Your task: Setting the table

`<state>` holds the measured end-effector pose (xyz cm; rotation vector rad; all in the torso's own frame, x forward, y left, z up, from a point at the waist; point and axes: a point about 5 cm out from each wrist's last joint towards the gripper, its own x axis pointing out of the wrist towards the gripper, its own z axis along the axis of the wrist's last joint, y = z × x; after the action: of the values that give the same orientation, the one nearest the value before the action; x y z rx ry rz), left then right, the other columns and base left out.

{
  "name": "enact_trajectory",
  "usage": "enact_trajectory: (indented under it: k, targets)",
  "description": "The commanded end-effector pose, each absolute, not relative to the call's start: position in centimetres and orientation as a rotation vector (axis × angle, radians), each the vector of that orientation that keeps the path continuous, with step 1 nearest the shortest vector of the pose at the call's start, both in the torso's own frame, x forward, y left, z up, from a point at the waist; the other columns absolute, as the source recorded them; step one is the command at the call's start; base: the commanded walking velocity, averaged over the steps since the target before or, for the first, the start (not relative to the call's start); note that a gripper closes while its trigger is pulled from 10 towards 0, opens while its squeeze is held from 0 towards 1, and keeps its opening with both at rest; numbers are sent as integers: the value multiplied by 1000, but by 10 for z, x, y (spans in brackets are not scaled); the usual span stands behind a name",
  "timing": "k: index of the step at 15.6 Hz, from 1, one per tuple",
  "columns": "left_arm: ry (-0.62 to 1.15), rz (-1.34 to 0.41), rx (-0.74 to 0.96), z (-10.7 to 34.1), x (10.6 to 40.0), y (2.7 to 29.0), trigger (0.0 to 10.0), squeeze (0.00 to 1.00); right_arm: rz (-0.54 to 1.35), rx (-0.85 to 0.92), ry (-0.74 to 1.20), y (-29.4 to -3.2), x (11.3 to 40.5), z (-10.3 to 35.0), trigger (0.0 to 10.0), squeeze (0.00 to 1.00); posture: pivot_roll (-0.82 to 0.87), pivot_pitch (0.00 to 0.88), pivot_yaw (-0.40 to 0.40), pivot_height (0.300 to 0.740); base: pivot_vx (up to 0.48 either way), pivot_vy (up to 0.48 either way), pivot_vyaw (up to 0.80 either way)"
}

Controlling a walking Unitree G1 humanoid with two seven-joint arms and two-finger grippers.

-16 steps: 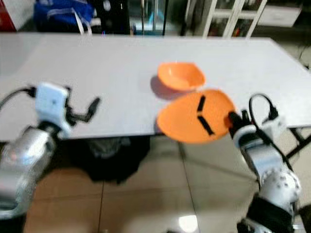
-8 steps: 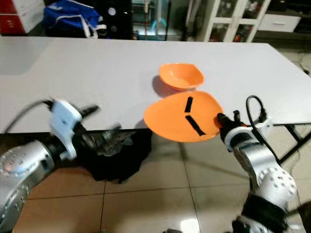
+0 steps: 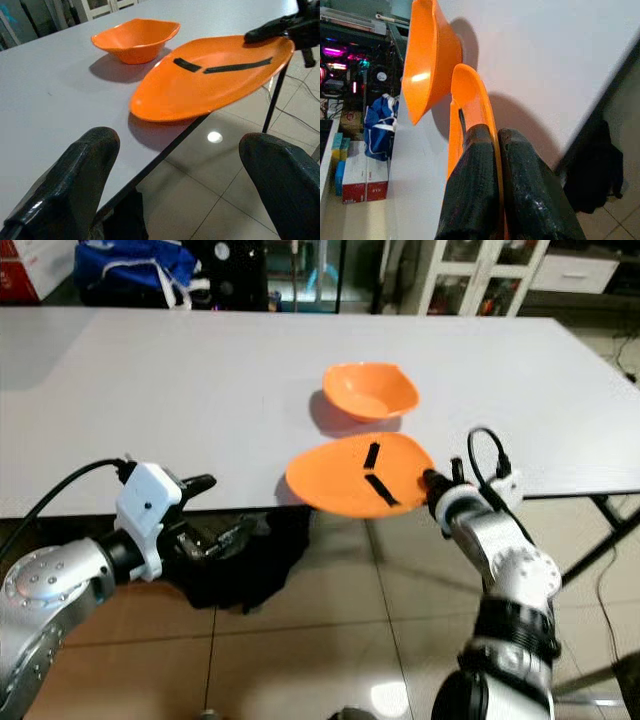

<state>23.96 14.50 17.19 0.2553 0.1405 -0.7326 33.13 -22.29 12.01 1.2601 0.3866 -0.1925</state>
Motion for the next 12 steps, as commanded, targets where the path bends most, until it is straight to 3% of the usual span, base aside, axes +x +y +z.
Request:
enact_trajectory:
  k: [1, 12]
  targets:
    - [160, -737, 264, 169, 239, 144, 10000, 0, -181, 1266, 337, -226, 341, 127, 10000, 0, -27, 20, -44, 740, 0, 0, 0]
    - [172, -742, 261, 168, 231, 142, 10000, 0, -274, 1270, 275, -219, 375, 115, 10000, 0, 3, 56, -56, 740, 0, 0, 0]
